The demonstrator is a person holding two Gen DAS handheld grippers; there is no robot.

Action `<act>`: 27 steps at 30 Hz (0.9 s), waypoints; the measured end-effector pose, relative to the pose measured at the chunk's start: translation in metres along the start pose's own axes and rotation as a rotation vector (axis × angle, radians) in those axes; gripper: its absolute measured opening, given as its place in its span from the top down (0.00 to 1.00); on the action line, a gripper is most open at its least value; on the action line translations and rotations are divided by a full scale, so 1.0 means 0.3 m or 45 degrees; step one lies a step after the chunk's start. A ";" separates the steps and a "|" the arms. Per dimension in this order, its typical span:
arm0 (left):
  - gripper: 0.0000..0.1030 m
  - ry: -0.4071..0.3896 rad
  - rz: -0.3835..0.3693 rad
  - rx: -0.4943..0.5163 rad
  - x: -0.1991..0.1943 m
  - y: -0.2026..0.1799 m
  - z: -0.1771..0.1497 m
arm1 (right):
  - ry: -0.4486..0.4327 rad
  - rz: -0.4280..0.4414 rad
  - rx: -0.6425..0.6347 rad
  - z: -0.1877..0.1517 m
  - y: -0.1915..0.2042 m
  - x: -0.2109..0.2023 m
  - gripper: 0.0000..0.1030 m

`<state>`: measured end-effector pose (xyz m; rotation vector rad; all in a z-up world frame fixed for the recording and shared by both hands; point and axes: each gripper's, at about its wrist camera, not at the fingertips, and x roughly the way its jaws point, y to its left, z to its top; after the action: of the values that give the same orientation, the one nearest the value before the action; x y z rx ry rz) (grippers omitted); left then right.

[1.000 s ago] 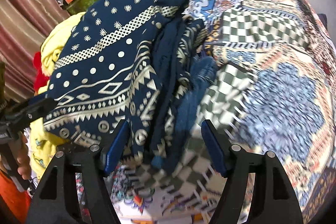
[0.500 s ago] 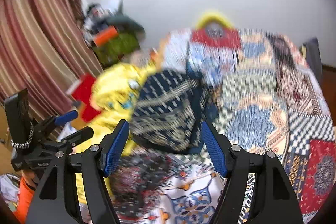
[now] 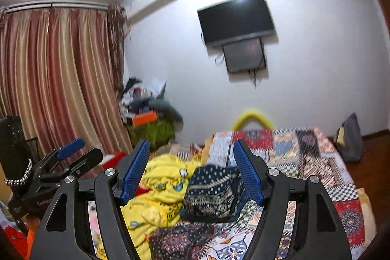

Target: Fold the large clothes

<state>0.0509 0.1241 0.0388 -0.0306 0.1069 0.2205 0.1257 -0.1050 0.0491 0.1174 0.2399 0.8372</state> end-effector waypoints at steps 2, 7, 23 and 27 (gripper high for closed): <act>0.05 -0.036 0.021 0.008 -0.037 -0.016 -0.003 | -0.039 -0.026 -0.023 -0.007 0.024 -0.033 0.34; 0.03 -0.046 0.004 -0.015 -0.075 -0.032 -0.019 | -0.058 -0.068 -0.054 -0.019 0.061 -0.045 0.25; 0.00 -0.021 0.017 -0.024 -0.049 -0.023 -0.040 | -0.128 -0.214 -0.075 -0.012 0.054 -0.036 0.00; 0.00 -0.015 0.017 -0.017 -0.043 -0.026 -0.051 | -0.121 -0.216 -0.079 -0.036 0.049 -0.042 0.00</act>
<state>0.0384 0.1130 0.0253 -0.0416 0.0937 0.2346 0.1043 -0.1046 0.0437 0.0770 0.1326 0.6677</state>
